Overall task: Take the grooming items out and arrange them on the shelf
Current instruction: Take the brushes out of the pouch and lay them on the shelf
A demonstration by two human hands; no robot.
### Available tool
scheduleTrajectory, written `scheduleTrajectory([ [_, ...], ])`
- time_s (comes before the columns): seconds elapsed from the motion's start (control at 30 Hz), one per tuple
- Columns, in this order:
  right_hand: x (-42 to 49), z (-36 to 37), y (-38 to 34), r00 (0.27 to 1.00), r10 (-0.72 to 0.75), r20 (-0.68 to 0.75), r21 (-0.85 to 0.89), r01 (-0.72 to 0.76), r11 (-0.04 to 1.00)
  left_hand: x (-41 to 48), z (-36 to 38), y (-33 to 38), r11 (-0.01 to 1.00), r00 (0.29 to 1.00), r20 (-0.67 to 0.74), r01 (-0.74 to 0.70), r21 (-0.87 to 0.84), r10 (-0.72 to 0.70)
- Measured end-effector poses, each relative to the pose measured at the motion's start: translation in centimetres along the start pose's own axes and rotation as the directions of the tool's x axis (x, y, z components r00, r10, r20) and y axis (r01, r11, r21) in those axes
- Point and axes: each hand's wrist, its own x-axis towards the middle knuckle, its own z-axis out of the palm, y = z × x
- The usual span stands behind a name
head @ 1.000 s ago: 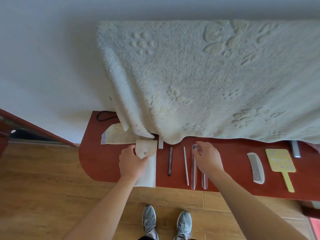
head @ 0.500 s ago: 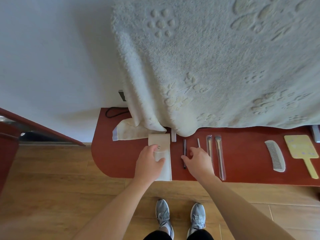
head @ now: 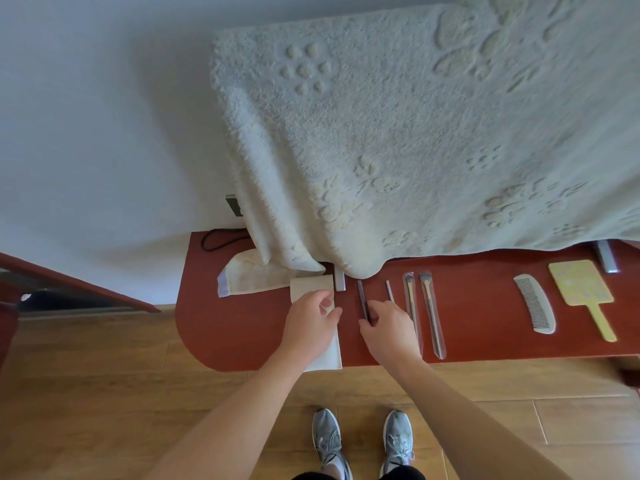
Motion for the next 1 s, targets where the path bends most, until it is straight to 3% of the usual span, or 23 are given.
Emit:
scheduleTrajectory([
  [0.47,-2.3,-2.9,-0.1,0.996,-0.082,-0.043,0.055,0.084,0.995,1.6,2.9,5.4,0.956,0.993,-0.052,0.084,-0.283,-0.103],
  [1.0,-1.9,-4.4,-1.7,0.987,-0.163,-0.007,-0.035,0.163,0.986,1.1,3.0,5.9,0.916,0.964,-0.168,0.127,-0.381,-0.203],
])
